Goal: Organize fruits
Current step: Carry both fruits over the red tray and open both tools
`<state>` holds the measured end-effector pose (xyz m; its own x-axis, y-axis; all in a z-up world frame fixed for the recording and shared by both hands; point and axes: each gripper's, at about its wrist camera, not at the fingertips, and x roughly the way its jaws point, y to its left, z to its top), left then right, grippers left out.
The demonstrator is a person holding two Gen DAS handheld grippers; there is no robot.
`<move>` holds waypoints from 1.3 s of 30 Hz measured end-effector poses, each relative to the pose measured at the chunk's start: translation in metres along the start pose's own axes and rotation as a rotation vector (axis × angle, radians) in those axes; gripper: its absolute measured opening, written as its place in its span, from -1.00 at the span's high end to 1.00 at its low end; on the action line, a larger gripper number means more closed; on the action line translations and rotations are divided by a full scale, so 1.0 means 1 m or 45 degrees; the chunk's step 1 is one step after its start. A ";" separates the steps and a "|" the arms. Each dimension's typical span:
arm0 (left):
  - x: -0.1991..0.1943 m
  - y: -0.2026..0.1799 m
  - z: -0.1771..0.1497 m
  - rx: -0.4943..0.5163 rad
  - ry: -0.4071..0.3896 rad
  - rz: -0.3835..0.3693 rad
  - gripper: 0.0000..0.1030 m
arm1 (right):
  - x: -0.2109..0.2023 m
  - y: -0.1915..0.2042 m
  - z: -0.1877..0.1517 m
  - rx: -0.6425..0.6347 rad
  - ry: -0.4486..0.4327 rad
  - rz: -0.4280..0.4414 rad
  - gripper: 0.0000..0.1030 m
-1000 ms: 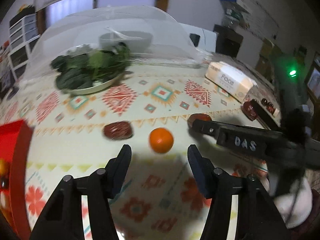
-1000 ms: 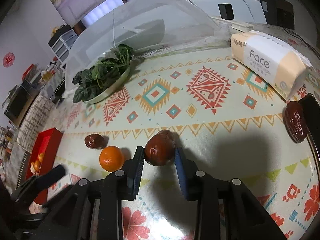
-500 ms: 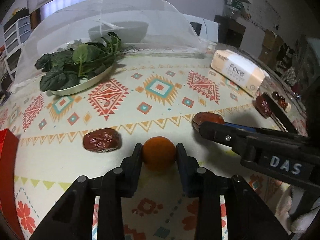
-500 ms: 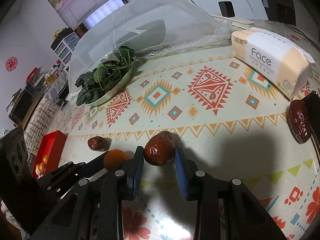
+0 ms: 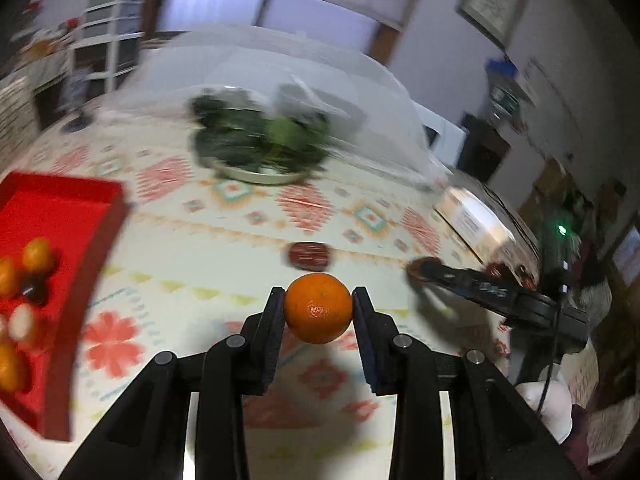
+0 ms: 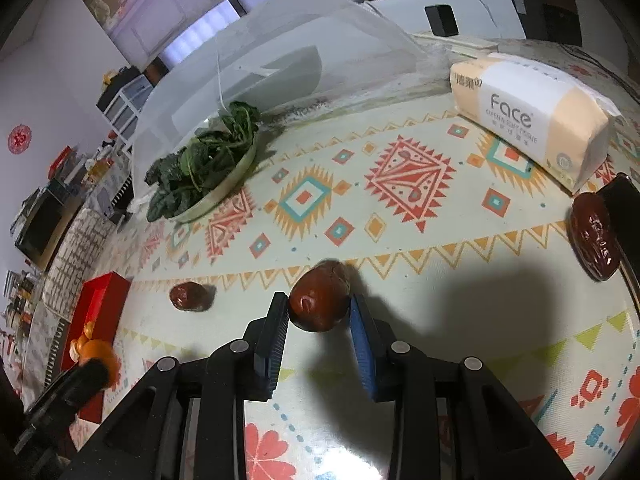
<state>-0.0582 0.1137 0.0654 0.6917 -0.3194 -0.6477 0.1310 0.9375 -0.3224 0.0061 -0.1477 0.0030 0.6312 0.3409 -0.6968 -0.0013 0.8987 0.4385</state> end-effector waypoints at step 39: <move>-0.128 0.202 -0.028 -0.460 -0.249 0.257 0.37 | 0.012 0.077 -0.030 -0.219 0.055 -0.208 0.36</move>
<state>-0.1396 0.3402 0.0638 0.8038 -0.0707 -0.5907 -0.2522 0.8588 -0.4460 -0.0101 -0.0661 0.0115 0.6000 0.1950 -0.7759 -0.0361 0.9755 0.2172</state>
